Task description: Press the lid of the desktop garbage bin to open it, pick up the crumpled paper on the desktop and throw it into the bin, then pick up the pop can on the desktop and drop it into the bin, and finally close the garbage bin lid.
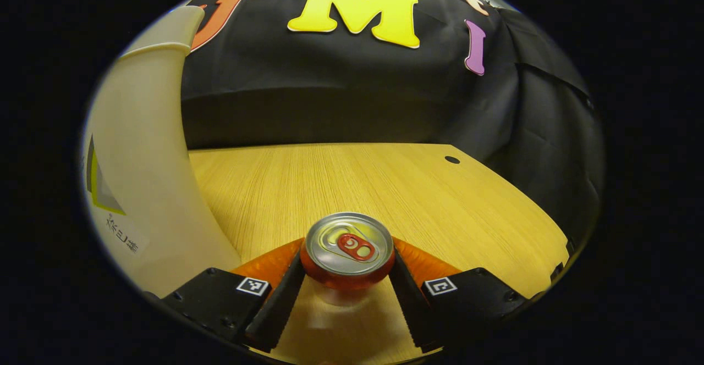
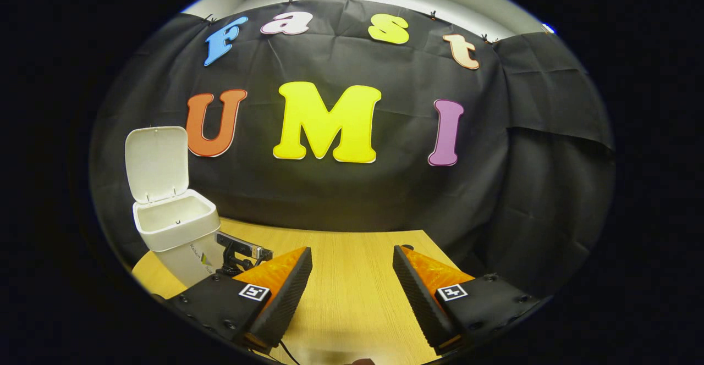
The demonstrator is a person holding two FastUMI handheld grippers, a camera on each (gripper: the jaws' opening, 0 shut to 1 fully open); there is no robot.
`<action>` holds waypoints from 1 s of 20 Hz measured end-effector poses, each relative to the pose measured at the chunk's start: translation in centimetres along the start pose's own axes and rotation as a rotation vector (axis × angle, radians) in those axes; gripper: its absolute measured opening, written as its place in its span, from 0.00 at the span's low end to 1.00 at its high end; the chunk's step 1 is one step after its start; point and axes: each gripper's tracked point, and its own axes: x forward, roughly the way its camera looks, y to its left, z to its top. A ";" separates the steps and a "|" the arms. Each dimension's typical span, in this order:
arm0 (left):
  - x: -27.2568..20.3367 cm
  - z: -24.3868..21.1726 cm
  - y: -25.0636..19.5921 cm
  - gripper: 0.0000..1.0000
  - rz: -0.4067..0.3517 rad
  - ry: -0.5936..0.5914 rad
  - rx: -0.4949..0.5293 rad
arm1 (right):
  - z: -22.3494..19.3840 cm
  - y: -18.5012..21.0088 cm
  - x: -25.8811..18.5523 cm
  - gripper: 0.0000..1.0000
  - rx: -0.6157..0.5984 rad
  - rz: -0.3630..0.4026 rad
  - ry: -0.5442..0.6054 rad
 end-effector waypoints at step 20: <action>-13.2 18.7 0.8 0.82 -0.024 -0.373 0.058 | 0.6 0.7 0.0 0.94 0.043 0.037 -0.032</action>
